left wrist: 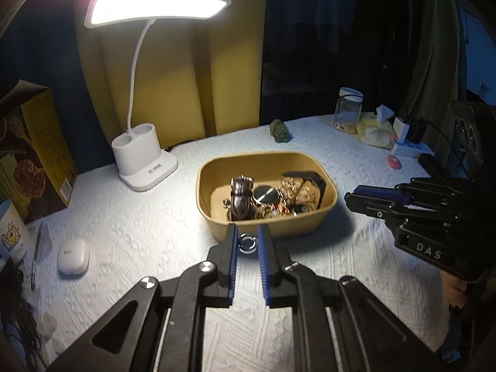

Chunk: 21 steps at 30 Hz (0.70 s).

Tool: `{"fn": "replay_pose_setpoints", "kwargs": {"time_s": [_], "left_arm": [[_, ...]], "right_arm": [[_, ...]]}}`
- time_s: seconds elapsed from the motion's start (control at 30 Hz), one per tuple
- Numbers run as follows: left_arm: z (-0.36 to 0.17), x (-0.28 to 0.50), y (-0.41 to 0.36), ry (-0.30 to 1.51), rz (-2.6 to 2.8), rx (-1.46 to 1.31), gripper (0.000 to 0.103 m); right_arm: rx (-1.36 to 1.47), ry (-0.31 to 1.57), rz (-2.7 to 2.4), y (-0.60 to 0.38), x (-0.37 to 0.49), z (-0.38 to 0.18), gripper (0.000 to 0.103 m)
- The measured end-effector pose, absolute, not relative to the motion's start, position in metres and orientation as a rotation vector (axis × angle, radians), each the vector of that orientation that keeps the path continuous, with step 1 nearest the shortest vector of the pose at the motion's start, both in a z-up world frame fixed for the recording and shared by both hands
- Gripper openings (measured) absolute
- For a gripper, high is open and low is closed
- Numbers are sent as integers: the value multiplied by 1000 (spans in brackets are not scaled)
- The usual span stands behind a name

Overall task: Organize jewelry
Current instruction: 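Carry the ring over the tan tray with the right tool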

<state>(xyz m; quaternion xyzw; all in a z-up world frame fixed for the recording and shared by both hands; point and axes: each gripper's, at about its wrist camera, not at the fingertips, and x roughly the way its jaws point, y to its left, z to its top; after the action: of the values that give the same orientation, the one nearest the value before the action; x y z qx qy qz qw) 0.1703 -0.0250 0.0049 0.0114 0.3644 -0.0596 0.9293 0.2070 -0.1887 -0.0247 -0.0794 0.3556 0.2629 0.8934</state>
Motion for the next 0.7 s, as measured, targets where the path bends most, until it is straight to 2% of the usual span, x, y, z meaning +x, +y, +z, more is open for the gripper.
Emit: {"fn": "replay_pose_setpoints", "kwargs": {"time_s": [0.53, 0.57, 0.67, 0.7], "left_arm": [[-11, 238, 8, 773, -136, -119, 12], [-12, 239, 10, 775, -134, -121, 14], [-15, 242, 14, 768, -131, -129, 30], [-15, 243, 15, 764, -129, -132, 32]], "right_arm": [[-169, 718, 557, -165, 268, -15, 11], [-171, 721, 556, -163, 270, -16, 11], [-179, 723, 557, -156, 277, -17, 11], [-181, 723, 559, -154, 278, -17, 11]]}}
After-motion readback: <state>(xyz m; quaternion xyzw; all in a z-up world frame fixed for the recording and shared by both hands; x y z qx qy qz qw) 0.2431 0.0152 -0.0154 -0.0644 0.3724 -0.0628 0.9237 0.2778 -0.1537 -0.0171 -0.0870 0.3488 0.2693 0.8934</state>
